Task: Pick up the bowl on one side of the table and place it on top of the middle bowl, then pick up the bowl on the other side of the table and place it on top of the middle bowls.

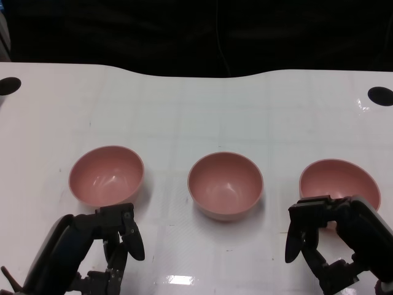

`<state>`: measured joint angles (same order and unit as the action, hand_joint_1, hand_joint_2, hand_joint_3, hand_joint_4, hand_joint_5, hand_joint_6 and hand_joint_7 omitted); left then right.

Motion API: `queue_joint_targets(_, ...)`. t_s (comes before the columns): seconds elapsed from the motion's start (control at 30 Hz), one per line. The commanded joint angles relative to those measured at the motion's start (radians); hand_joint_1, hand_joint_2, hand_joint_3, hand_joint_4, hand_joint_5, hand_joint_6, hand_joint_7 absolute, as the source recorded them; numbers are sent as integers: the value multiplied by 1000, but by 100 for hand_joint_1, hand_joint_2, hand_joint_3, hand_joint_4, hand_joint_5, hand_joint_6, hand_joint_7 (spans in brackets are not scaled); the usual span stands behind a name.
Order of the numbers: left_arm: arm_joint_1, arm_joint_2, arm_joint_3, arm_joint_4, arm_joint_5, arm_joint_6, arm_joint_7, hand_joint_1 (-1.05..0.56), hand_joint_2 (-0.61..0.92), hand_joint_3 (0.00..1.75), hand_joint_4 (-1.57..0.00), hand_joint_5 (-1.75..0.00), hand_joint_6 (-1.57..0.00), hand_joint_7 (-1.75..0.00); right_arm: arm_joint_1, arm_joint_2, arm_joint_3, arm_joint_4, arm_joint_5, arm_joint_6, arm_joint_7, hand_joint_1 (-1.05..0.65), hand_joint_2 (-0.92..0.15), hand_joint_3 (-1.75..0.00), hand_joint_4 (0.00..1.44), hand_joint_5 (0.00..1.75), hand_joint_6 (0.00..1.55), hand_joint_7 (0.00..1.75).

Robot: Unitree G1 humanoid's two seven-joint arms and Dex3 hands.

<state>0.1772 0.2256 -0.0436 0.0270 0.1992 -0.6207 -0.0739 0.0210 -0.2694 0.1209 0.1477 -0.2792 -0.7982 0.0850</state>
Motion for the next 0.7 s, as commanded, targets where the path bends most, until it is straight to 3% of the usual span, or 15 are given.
queue_joint_targets(0.03,0,14,6,5,-6,-9,-6,5,17,169,-98,-167,-90,-144,2,-7,-4,-6,8,-1,0,31,-4,-171,99,170,96,129)
queue_joint_targets(0.47,1,10,11,3,2,-10,6,5,18,167,-96,-166,-89,-143,1,-8,-4,-1,13,-5,6,31,-4,-170,99,168,96,129)
queue_joint_targets(0.6,-3,-3,21,13,5,-23,27,4,22,158,-90,-163,-86,-134,0,-8,-4,0,11,-5,5,30,-4,-170,99,168,96,129)
queue_joint_targets(0.7,-4,-15,27,17,-11,-22,32,2,29,143,-78,-162,-84,-111,-1,-8,-3,4,14,-9,6,30,-5,-170,99,168,95,129)
